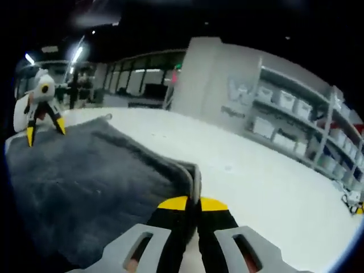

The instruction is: Open the folded towel by lifting each exposed corner and separating the folded layers until the towel lies flat within the target outline without major curled edges

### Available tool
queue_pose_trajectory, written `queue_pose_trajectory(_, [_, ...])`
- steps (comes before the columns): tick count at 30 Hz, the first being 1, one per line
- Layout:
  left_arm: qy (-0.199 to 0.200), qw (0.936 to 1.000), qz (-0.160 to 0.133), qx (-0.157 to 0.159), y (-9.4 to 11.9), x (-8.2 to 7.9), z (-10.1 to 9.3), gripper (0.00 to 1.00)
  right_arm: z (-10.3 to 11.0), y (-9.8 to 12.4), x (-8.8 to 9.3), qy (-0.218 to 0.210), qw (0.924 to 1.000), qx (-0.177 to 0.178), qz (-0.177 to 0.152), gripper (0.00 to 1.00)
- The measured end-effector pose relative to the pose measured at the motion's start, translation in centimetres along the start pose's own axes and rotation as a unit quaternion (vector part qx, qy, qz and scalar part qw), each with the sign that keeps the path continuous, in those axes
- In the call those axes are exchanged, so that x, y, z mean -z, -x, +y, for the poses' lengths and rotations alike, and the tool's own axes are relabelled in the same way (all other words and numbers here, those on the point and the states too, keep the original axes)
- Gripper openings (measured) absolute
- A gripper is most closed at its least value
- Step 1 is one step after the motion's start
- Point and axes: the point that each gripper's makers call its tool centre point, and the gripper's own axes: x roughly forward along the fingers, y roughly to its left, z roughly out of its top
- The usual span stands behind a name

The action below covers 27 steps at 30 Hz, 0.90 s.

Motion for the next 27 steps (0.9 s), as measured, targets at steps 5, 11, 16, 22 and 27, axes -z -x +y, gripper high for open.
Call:
queue_pose_trajectory(5, [0.0, 1.0, 0.0, -0.001, 0.0, 0.0, -0.2, 0.64, 0.0, -0.7, -0.1, 0.028, 0.9996, 0.01, 0.001, 0.0])
queue_pose_trajectory(11, [0.003, 1.0, -0.003, -0.001, -0.1, 0.0, -0.4, 0.64, -0.6, -1.4, -0.5, 0.076, 0.9968, 0.024, -0.001, 0.04])
queue_pose_trajectory(16, [0.003, 1.0, -0.002, -0.001, -0.1, 0.0, -0.5, 0.64, -0.7, -0.4, -1.6, 0.061, 0.9977, 0.022, -0.021, 0.06])
queue_pose_trajectory(22, [0.002, 1.0, 0.002, -0.003, -0.2, -0.1, -0.2, 0.64, -0.4, 0.2, -1.4, 0.075, 0.9968, 0.019, -0.019, 0.11])
queue_pose_trajectory(27, [0.001, 1.0, 0.005, -0.005, -0.1, -0.1, 0.2, 0.64, -0.8, 1.1, -1.7, 0.072, 0.9968, 0.024, -0.022, 0.12])
